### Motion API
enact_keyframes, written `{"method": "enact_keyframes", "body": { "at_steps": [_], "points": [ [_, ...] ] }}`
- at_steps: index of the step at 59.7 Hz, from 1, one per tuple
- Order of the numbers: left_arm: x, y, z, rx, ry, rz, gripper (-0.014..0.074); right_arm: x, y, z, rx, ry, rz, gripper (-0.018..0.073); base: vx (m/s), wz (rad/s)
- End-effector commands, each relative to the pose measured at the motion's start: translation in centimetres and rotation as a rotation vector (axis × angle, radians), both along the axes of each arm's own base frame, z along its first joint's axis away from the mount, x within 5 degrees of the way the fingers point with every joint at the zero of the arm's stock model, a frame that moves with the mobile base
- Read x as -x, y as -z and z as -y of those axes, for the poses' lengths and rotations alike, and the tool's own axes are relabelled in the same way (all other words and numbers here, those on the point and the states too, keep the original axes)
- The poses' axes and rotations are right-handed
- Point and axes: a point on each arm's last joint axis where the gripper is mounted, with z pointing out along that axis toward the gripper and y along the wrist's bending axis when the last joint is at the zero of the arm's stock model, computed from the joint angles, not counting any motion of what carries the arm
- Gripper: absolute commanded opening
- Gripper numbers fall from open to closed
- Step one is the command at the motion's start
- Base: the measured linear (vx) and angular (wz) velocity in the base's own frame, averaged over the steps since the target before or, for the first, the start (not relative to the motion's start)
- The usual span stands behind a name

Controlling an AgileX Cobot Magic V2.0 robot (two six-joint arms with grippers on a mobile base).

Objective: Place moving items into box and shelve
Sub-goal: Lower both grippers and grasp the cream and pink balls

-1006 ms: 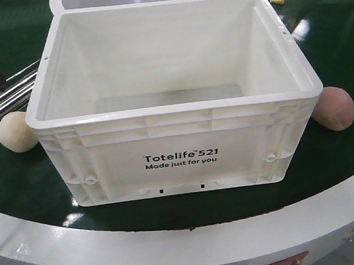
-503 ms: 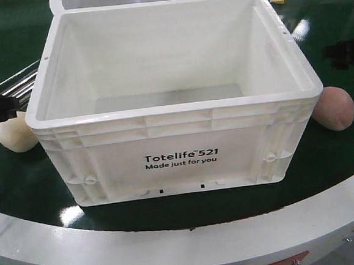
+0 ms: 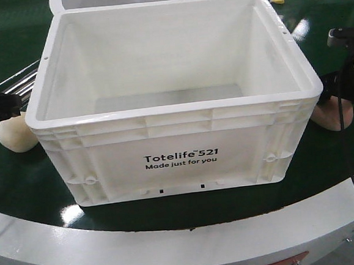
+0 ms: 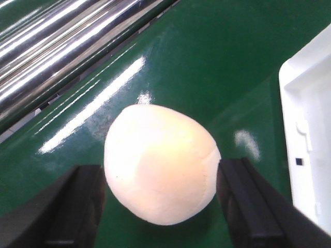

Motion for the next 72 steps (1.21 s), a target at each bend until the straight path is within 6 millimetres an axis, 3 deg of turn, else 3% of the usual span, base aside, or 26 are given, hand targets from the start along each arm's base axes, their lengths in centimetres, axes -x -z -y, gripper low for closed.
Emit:
{"method": "enact_keyframes", "body": {
  "at_steps": [1, 11, 28, 37, 46, 53, 57, 65, 72],
  "points": [
    [-0.5, -2.5, 0.0, -0.007, -0.013, 0.135, 0.0551, -0.6, -1.9, 0.1, 0.024, -0.024, 0.089, 0.0493, 0.0, 0.0],
    [-1.0, -2.0, 0.0, 0.004, -0.026, 0.146, 0.0551, -0.8, -1.2, 0.1, 0.023, -0.025, 0.074, 0.0493, 0.0, 0.0],
    [-2.7, 2.0, -0.2, 0.02, -0.029, 0.05, 0.0551, -0.9, -0.9, 0.3, 0.044, -0.037, 0.059, 0.0493, 0.0, 0.0],
    [-3.4, 2.9, -0.4, 0.011, -0.04, 0.067, 0.0532, -0.8, -0.4, 0.3, 0.042, -0.033, 0.028, 0.0449, 0.0, 0.0],
    [-3.6, 3.5, -0.4, 0.011, -0.041, 0.054, 0.0373, -0.8, 0.3, 0.3, 0.041, -0.03, -0.008, 0.0242, 0.0, 0.0],
    [-3.6, 3.5, -0.4, 0.012, -0.04, 0.051, 0.013, -0.8, 0.5, 0.3, 0.04, -0.029, -0.018, -0.0009, 0.0, 0.0],
    [-3.6, 3.5, -0.4, 0.008, -0.036, 0.05, -0.0005, -0.8, 0.5, 0.3, 0.042, -0.031, -0.015, -0.0013, 0.0, 0.0],
    [-3.6, 3.2, -0.4, 0.001, -0.025, 0.055, -0.0009, -0.7, 0.2, 0.4, 0.053, -0.035, -0.018, -0.0011, 0.0, 0.0],
    [-3.7, 1.4, -0.4, -0.003, -0.019, 0.098, -0.0009, -0.3, -1.1, 0.4, 0.057, -0.032, 0.006, -0.0008, 0.0, 0.0]
  ]
}}
